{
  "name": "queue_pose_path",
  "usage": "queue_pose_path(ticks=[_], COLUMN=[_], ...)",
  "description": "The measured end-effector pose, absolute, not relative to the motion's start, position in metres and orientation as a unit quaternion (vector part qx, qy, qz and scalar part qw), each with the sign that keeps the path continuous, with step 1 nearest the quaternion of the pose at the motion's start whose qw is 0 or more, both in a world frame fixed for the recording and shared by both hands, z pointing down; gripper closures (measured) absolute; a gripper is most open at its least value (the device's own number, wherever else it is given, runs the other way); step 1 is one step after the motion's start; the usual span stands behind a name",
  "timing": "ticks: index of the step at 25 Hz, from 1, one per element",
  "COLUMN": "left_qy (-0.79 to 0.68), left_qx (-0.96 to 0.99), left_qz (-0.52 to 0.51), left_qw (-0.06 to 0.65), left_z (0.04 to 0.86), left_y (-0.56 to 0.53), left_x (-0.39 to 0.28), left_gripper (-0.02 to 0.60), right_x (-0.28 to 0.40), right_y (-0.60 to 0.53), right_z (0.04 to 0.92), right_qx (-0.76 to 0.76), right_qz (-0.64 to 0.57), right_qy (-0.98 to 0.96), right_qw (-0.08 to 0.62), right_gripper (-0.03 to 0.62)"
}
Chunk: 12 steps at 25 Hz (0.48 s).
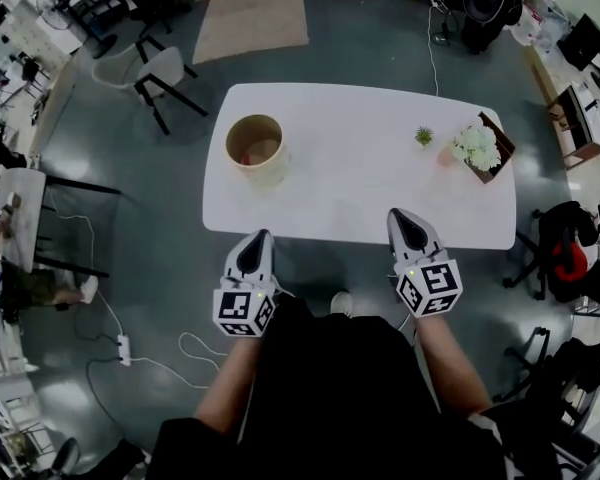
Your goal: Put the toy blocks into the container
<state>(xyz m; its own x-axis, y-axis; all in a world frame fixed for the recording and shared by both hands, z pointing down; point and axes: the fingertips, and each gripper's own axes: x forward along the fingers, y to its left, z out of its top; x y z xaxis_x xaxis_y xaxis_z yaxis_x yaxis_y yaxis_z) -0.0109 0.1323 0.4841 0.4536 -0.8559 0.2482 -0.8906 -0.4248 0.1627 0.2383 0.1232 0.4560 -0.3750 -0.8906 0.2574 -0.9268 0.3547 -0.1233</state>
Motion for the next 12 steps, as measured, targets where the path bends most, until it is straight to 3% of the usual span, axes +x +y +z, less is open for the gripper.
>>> queue_pose_path(ticks=[12], left_qy=[-0.533], left_qx=[0.835], left_qz=[0.051], left_qw=[0.127], left_z=[0.481], left_y=[0.139], left_x=[-0.009], left_gripper=[0.575], right_x=[0.253], right_y=[0.134], right_z=[0.466], right_qx=[0.558], right_qz=[0.124], right_qy=[-0.816], right_qw=[0.085], right_gripper=[0.595])
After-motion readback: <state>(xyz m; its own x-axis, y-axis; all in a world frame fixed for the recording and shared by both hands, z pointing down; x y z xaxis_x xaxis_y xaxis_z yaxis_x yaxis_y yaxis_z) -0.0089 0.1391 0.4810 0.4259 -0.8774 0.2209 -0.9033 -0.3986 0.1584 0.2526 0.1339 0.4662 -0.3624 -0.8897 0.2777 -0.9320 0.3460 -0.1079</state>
